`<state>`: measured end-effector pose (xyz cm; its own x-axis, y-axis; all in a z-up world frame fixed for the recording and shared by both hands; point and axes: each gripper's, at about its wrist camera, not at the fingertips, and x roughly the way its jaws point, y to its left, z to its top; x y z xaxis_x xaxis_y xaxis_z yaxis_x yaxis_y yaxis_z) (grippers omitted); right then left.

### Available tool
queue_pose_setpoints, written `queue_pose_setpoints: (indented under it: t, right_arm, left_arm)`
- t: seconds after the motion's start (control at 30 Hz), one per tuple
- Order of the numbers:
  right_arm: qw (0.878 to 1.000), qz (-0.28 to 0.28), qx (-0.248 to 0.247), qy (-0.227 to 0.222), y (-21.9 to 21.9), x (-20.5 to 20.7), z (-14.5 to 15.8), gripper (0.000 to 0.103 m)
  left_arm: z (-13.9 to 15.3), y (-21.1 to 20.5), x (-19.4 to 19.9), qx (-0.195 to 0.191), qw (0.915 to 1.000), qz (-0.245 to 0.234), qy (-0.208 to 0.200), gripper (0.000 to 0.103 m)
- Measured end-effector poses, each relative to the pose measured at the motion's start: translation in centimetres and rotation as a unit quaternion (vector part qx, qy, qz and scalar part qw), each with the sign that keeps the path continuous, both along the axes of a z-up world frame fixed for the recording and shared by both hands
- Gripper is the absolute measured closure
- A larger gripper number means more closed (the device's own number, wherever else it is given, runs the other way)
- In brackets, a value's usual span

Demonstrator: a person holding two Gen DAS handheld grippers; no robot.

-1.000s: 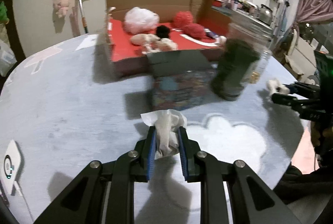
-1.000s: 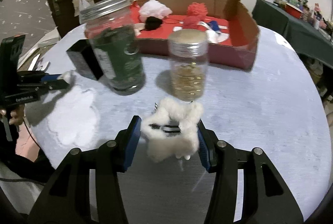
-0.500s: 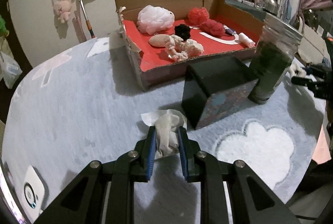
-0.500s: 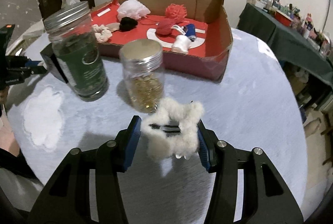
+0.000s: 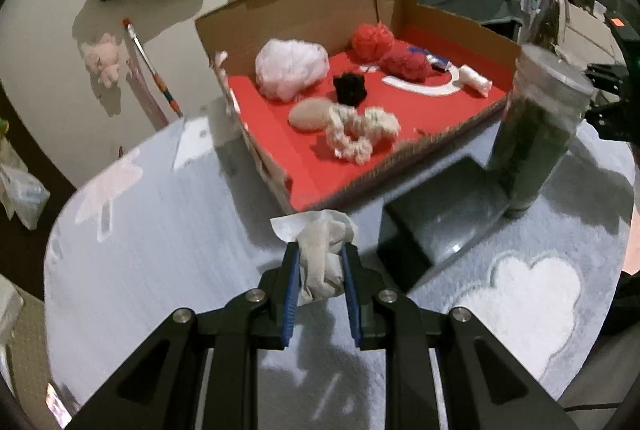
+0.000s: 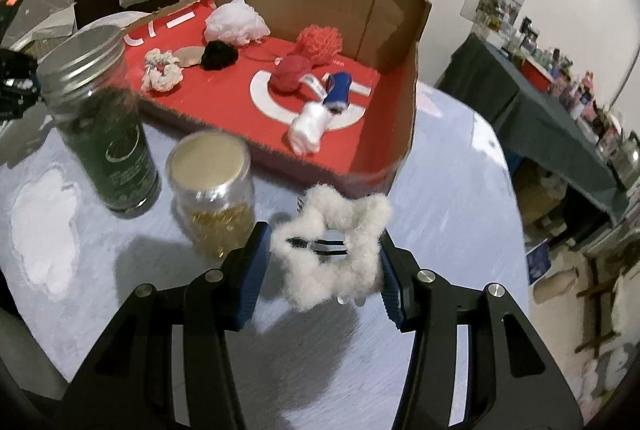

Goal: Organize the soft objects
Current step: 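Carry the star scrunchie with the right tool while the left tool carries the tissue into the box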

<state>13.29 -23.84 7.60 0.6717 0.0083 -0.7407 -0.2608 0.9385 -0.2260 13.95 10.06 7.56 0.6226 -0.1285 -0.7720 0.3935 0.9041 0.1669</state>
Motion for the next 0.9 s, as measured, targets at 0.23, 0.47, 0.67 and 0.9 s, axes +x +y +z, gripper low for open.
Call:
queue_pose_setpoints:
  t: [0.23, 0.47, 0.67, 0.9]
  right_arm:
    - [1.0, 0.02, -0.007, -0.017, 0.0, 1.8, 2.3, 0.055]
    - [0.998, 0.054, -0.001, -0.027, 1.0, 4.7, 4.1, 0.055]
    - [0.992, 0.109, 0.062, 0.014, 2.7, 8.6, 4.1, 0.055]
    - [0.977, 0.159, 0.107, 0.093, 4.4, 13.7, 1.5, 0.054]
  left_arm:
    - [3.3, -2.1, 2.0, 0.01, 0.999, -0.037, -0.024, 0.081]
    - [4.6, -5.6, 5.3, 0.007, 0.9961, -0.085, -0.022, 0.081]
    - [4.3, -8.5, 9.6, -0.035, 0.9912, -0.126, 0.024, 0.081]
    - [2.0, -11.4, 13.9, -0.053, 0.9817, -0.158, 0.093, 0.081]
